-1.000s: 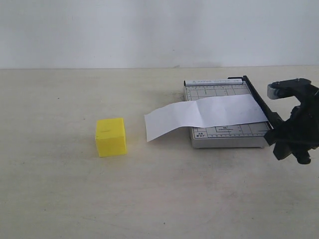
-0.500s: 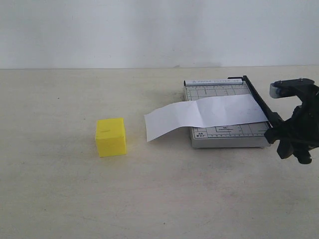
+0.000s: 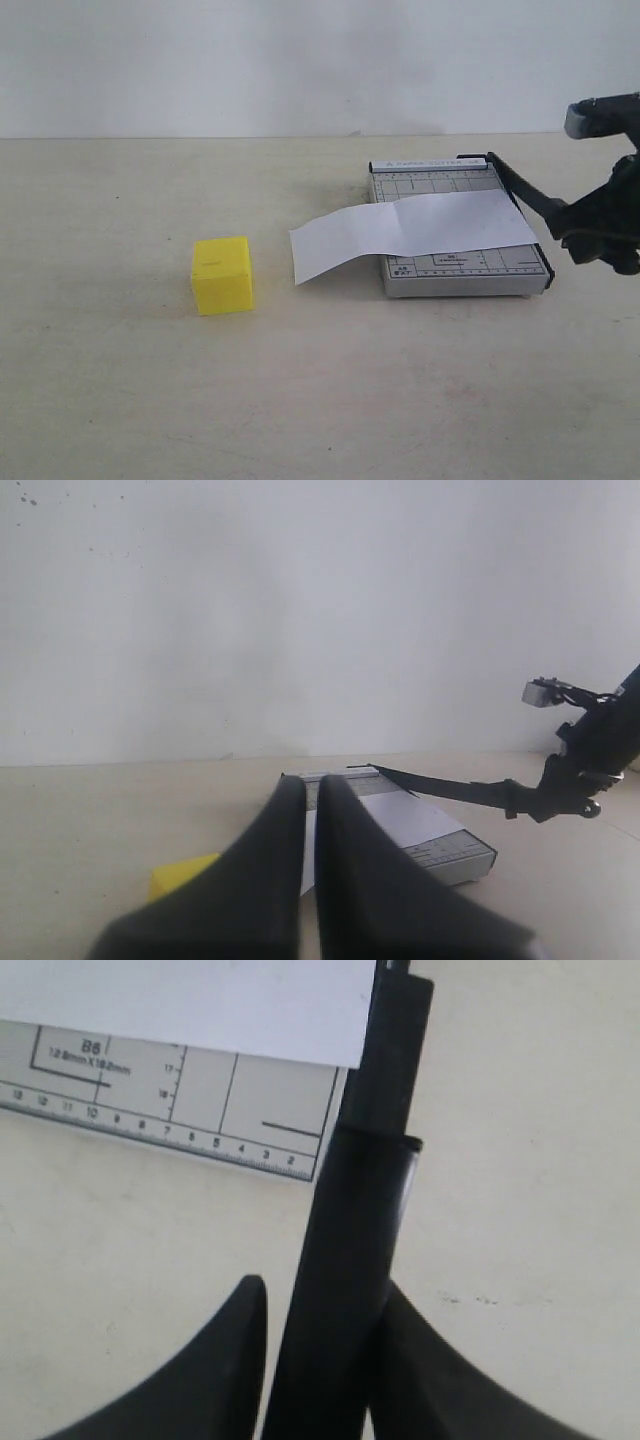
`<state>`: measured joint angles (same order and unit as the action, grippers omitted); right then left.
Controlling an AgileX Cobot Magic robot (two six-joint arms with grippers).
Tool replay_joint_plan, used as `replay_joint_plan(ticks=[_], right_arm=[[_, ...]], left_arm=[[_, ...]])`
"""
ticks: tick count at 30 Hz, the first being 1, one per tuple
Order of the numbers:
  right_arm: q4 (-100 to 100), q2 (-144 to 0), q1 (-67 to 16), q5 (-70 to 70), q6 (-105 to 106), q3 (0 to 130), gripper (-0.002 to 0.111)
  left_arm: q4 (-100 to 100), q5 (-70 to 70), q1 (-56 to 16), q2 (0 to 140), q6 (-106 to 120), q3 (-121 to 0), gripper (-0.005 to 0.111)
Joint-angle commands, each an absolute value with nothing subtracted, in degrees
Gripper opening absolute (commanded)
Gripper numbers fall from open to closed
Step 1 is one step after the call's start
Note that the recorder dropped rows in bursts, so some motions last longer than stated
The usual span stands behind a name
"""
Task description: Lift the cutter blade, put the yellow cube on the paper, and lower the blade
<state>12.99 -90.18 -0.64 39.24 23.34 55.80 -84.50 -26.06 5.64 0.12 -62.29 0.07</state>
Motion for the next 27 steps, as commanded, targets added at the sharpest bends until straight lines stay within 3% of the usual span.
replay_joint_plan(ticks=[1, 12, 15, 19, 20, 27], right_arm=[[13.0, -86.7, -0.6, 37.5, 26.0, 56.1, 0.000], [13.3, -85.2, -0.6, 35.6, 24.9, 56.1, 0.002], [13.7, -85.2, -0.6, 35.3, 24.3, 56.1, 0.019], [14.1, -85.2, -0.6, 35.3, 24.3, 56.1, 0.070], [14.1, -85.2, -0.6, 35.4, 24.3, 56.1, 0.077], [13.5, -85.1, -0.6, 36.1, 24.6, 56.6, 0.073]], left_arm=[[-84.7, -25.6, 5.3, 0.0, -62.9, -0.3, 0.005], [-84.7, -25.6, 5.3, 0.0, -62.9, -0.3, 0.005], [-84.7, -25.6, 5.3, 0.0, -62.9, -0.3, 0.005], [-84.7, -25.6, 5.3, 0.0, -62.9, -0.3, 0.005], [-84.7, -25.6, 5.3, 0.0, -62.9, -0.3, 0.005], [-84.7, -25.6, 5.3, 0.0, -62.9, -0.3, 0.005]])
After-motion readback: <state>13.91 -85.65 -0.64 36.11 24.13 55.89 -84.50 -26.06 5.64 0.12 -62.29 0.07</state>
